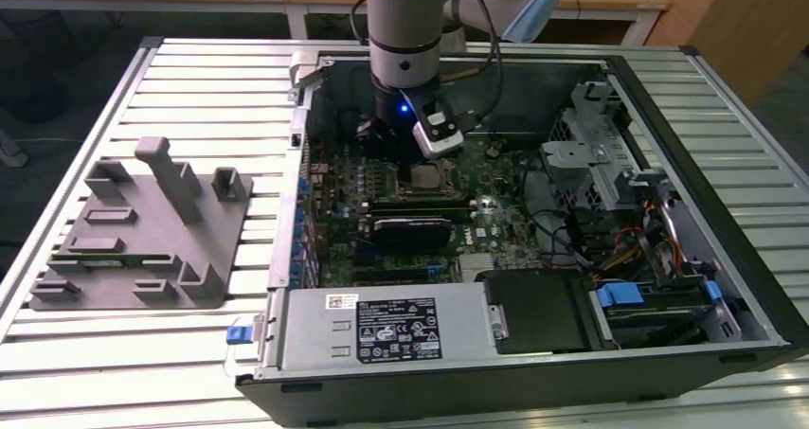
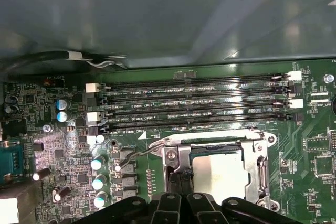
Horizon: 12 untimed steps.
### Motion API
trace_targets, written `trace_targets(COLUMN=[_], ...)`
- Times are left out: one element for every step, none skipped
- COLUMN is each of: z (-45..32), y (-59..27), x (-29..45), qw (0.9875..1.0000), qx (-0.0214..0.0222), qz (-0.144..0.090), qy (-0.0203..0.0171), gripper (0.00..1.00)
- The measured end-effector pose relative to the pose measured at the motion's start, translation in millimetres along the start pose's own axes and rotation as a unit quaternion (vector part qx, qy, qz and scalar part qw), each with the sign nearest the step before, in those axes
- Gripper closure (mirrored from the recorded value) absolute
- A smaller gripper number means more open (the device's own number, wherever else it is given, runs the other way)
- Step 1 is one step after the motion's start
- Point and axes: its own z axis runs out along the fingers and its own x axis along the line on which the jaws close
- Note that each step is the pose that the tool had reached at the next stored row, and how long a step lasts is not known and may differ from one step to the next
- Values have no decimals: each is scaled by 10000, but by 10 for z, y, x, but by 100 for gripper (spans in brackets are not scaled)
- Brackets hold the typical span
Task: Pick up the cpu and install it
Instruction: 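Close the cpu cover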
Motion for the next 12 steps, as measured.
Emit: trace_targets(z=[1,1,3,4,5,6,6,6,6,6,6,2], y=[0,0,-1,-1,-1,-2,-2,-2,-2,-2,-2,-2], x=[1,2,8,11,15,19,22,23,23,24,25,25], qw=[10000,10000,10000,10000,10000,10000,10000,10000,10000,10000,10000,10000], qx=[0,0,0,0,0,0,0,0,0,0,0,0], qz=[0,0,0,1,0,0,-1,-1,-1,-1,0,0], qy=[0,0,0,0,0,-1,-1,0,0,0,0,0], gripper=[89,89,89,89,89,89,89,89,89,89,89,89])
